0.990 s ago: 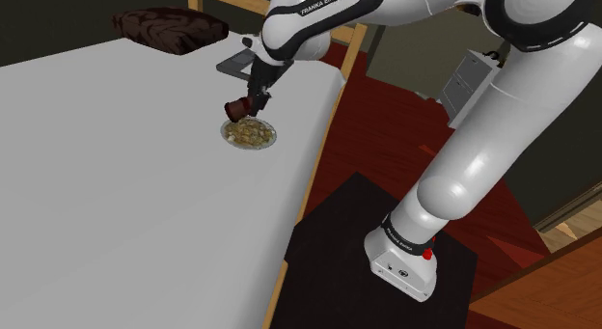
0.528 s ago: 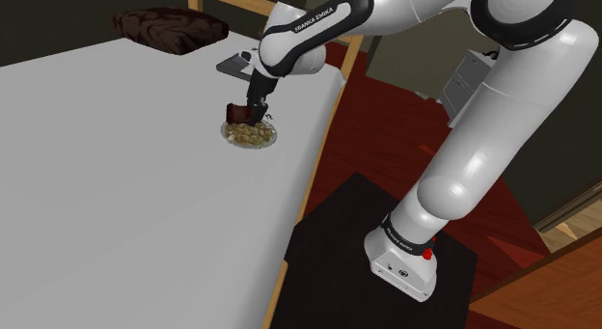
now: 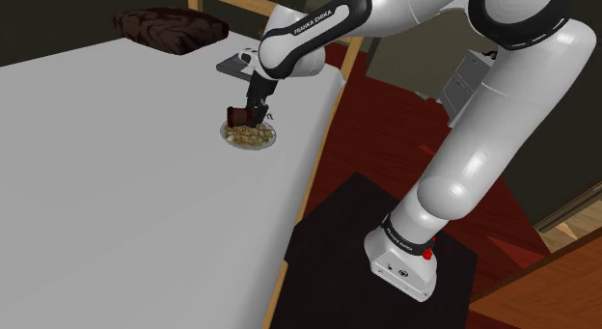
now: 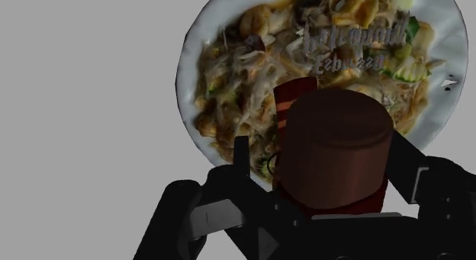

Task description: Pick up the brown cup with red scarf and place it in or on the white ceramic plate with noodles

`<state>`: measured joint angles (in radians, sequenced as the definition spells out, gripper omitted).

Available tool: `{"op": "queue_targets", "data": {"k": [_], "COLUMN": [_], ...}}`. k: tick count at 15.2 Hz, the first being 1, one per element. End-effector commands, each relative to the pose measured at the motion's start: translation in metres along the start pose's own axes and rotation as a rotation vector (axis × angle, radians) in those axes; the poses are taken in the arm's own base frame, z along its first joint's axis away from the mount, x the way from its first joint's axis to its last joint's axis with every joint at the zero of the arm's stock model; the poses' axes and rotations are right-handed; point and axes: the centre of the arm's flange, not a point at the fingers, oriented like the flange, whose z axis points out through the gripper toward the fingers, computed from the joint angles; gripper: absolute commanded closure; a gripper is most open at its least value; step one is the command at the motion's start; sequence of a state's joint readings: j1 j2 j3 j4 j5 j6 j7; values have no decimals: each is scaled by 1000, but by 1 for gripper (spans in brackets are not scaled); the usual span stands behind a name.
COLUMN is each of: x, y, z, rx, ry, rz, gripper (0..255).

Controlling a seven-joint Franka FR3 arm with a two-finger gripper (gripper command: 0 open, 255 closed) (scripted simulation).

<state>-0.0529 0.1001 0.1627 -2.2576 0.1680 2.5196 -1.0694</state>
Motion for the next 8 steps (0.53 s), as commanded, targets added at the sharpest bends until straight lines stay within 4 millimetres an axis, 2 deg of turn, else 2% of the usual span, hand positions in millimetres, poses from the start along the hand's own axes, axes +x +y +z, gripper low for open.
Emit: {"op": "queue_targets", "data": {"k": [1, 5, 8], "x": [0, 0, 0], "y": [0, 0, 0], "z": [0, 0, -39], "rx": [0, 0, 0], "ry": [0, 0, 0], "rz": [0, 0, 0], "gripper": [0, 0, 0]}}
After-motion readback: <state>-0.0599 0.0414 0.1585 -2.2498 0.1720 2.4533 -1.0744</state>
